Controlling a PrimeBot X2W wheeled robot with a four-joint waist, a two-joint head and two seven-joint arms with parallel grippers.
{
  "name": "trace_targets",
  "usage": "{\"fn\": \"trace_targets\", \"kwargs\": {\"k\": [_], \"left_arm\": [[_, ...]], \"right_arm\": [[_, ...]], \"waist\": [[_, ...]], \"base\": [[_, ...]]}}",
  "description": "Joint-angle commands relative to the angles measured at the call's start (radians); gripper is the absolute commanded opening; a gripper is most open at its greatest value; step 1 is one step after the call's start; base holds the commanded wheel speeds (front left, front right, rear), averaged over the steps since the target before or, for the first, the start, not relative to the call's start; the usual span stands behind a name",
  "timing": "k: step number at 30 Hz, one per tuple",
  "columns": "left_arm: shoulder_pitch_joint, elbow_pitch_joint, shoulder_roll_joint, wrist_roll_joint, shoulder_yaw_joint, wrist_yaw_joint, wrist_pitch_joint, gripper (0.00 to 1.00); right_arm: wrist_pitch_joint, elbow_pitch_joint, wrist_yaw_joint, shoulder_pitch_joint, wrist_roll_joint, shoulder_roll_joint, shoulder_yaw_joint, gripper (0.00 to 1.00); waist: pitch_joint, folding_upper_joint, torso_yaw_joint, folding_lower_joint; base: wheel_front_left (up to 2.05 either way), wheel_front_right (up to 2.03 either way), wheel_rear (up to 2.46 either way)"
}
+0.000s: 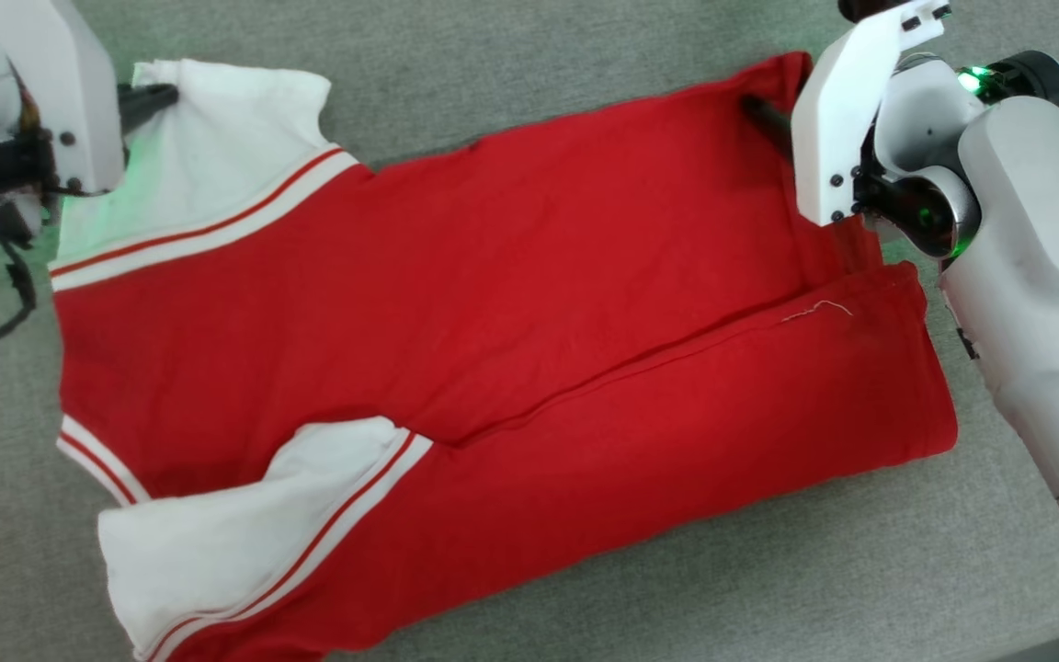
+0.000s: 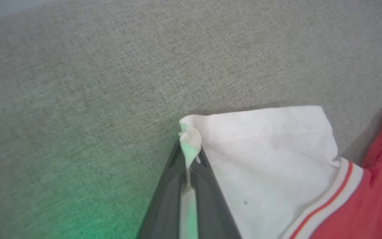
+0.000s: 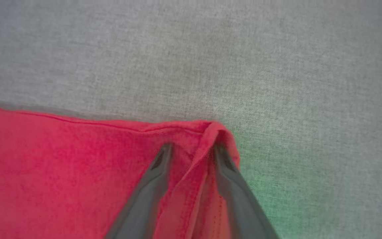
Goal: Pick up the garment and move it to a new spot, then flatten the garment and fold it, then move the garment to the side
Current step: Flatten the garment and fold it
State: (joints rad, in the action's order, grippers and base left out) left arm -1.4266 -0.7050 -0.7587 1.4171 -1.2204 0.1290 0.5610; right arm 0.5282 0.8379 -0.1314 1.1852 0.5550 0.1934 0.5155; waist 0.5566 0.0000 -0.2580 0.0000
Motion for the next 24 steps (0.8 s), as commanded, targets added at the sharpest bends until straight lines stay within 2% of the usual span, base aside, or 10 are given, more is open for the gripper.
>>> {"fn": "trace_targets", "kwargs": {"k": [1, 7, 12, 19, 24], "left_arm": [[0.067, 0.005, 0.021, 0.007, -0.037, 0.003, 0.009, 0.0], [0.069, 0.057, 0.036, 0.04, -0.021, 0.003, -0.08, 0.0], [0.102, 0.146, 0.038, 0.06, -0.006, 0.002, -0.189, 0.0], [0.188, 0.334, 0.003, 0.047, -0.021, 0.002, -0.338, 0.0], [0.274, 0.478, -0.057, 0.044, -0.033, 0.002, -0.426, 0.0]], "right_arm": [[-0.016, 0.029, 0.001, -0.006, 0.009, 0.009, 0.003, 0.0], [-0.092, 0.057, 0.001, -0.013, 0.028, 0.047, 0.012, 0.0], [-0.139, -0.019, 0.001, -0.089, 0.078, 0.108, 0.081, 0.0], [-0.171, -0.239, 0.001, -0.254, 0.176, 0.276, 0.186, 0.0], [-0.173, -0.421, 0.001, -0.376, 0.247, 0.423, 0.226, 0.0]], "waist": [[-0.005, 0.0, 0.009, 0.0], [-0.057, 0.0, 0.053, 0.0], [-0.144, 0.0, 0.114, 0.0], [-0.271, 0.0, 0.19, 0.0], [-0.343, 0.0, 0.235, 0.0]], "base": [[0.0, 0.0, 0.0], [0.0, 0.0, 0.0], [0.0, 0.0, 0.0], [0.0, 0.0, 0.0], [0.0, 0.0, 0.0]]}}
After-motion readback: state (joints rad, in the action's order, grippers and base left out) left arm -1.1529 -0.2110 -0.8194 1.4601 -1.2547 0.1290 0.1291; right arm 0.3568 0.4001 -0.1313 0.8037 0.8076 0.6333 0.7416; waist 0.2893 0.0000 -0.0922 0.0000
